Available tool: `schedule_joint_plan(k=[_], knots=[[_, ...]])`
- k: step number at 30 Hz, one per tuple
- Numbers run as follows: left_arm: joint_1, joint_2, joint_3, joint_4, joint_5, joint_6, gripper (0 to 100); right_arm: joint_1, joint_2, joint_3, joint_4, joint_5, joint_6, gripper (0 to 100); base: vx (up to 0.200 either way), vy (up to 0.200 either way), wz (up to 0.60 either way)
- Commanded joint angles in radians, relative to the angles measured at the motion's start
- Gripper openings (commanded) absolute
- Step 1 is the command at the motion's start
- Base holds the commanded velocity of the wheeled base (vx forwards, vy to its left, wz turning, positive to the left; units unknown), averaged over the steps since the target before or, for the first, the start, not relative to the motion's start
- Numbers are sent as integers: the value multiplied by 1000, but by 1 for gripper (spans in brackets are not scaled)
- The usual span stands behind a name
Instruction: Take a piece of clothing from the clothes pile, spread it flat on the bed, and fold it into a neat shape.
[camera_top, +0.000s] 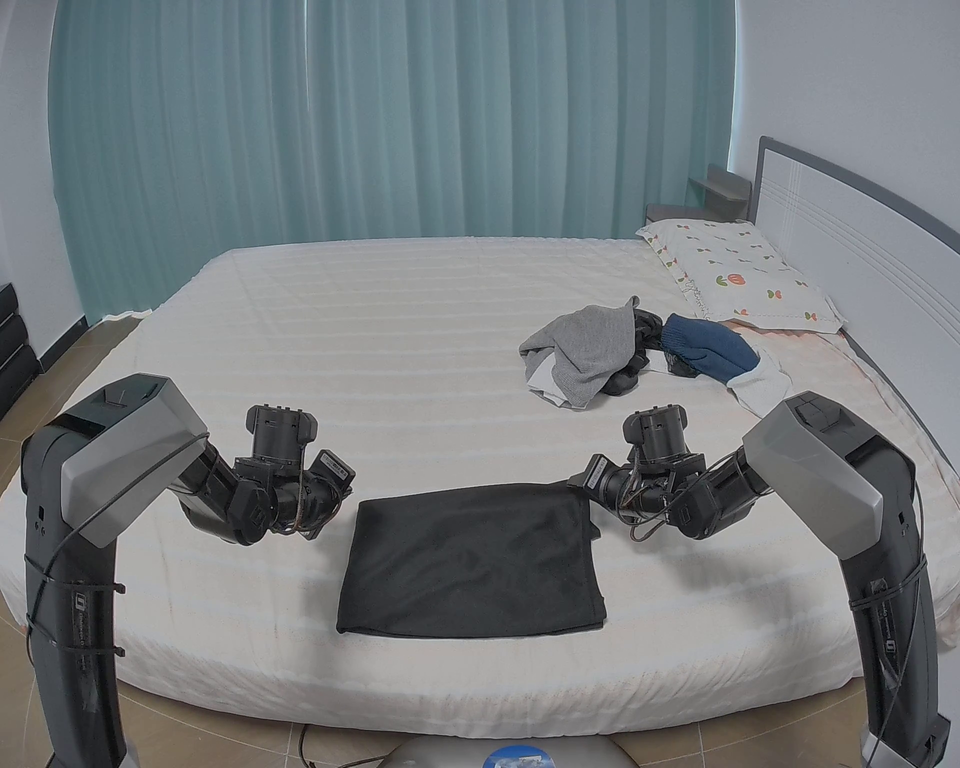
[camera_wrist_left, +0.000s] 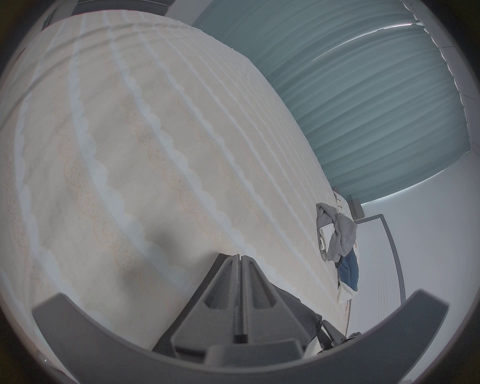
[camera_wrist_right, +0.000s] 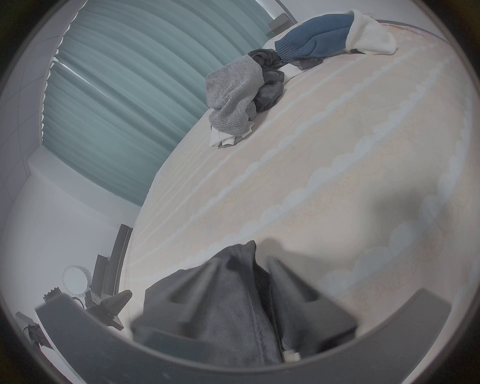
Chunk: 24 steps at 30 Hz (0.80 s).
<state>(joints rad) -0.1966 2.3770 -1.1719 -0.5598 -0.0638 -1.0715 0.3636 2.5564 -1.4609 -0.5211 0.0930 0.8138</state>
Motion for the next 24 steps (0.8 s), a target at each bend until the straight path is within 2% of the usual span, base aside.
schedule_joint_plan(k=[1,3,4,6,10,13,14,15,17,21,24], knots=[[2,-13,12,-3,-4,1,0,-2,-81,91,-36,10,5,100,0,0,0],[2,-25,28,-6,-13,2,0,-6,-134,168,-70,24,5,100,0,0,0],[2,-25,28,-6,-13,2,100,-6,-134,168,-70,24,5,100,0,0,0],[3,-50,44,-8,-44,2,100,-22,-214,301,-148,54,4,100,0,0,0],[8,-68,61,-8,-50,7,100,-45,-288,453,-241,59,5,100,0,0,0],[13,-78,89,-6,-87,62,100,-75,-352,634,-323,79,7,100,0,0,0],[13,-78,94,-8,-94,71,100,-77,-355,648,-329,82,7,100,0,0,0],[13,-76,118,-8,-139,134,100,-95,-370,729,-381,102,8,100,0,0,0],[13,-76,144,-8,-179,191,100,-112,-375,787,-432,120,8,100,0,0,0],[13,-71,212,-8,-294,400,100,-144,-358,925,-609,163,42,100,0,0,0],[9,-65,235,-8,-312,481,100,-157,-340,981,-718,191,100,100,0,0,0]])
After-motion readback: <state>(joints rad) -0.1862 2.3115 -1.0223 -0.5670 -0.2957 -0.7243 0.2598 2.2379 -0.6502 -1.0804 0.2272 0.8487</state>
